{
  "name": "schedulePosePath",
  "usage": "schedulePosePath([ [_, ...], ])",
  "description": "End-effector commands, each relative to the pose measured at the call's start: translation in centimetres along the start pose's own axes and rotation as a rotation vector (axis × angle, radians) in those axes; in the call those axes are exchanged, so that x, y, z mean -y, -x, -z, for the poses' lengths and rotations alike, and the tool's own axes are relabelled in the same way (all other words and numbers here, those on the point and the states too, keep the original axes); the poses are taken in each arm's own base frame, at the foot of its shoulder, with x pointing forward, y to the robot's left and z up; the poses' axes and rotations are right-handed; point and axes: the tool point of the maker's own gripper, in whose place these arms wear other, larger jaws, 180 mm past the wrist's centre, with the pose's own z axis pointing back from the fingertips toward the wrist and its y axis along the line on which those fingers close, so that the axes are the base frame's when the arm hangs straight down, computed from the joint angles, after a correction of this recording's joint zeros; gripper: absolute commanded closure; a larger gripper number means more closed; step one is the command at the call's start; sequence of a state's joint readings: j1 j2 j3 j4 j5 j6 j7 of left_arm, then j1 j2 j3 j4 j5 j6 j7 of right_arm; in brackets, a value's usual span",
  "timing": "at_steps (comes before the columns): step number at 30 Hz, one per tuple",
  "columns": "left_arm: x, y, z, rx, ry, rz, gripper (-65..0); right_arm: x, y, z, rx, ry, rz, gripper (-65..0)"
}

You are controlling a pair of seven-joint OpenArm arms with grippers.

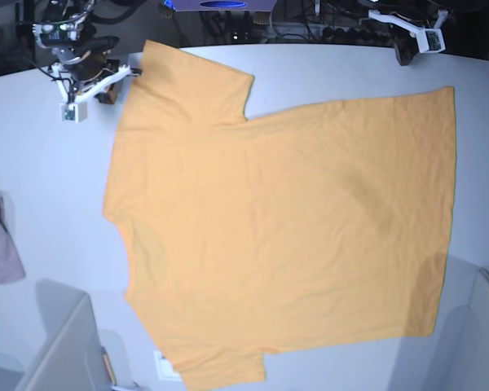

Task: Fold the T-shirt properly
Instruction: 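Move both grippers to the shirt's shoulder corners and grasp them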

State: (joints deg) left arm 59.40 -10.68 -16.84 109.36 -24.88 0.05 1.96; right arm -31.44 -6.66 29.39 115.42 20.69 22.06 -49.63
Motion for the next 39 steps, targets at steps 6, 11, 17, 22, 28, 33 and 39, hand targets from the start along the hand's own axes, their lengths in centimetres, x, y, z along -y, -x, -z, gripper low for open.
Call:
schedulePosePath([
  [6, -4.4, -3.8, 0.8, 0.126, -0.107, -0.11, -18.9, 1.0, -2.3, -0.8, -0.011, -0.117, 0.166, -33.6],
  [11, -6.2, -6.1, 1.6, 0.192, -0.082, -0.148, -39.7, 1.9, -2.9, 0.0, -0.02, -0.127, 0.235, -30.6],
  [17, -8.8, -7.6, 2.7, 0.115, -0.061, -0.224, -51.0, 1.6, -2.0, 2.4, -0.073, -0.169, 0.351, -31.2],
  [22, -11.4, -9.0, 1.4, 0.081, -0.061, -0.214, -51.0, 1.5, -0.9, 3.1, -0.115, -0.168, 0.437, -31.4],
  [28, -13.8, -8.9, 0.7, 0.067, -0.122, -0.245, -51.0, -0.4, 2.3, 4.2, -0.221, -0.216, 0.446, -30.8],
  [33, -14.5, -7.2, 0.9, 0.032, -0.134, -0.283, -51.0, -2.5, 3.5, 4.8, -0.223, -0.249, 0.407, -30.6],
  [39, -15.1, -5.2, 1.2, -0.004, -0.146, -0.336, -50.8, -2.4, 3.9, 4.8, -0.207, -0.237, 0.407, -27.8],
])
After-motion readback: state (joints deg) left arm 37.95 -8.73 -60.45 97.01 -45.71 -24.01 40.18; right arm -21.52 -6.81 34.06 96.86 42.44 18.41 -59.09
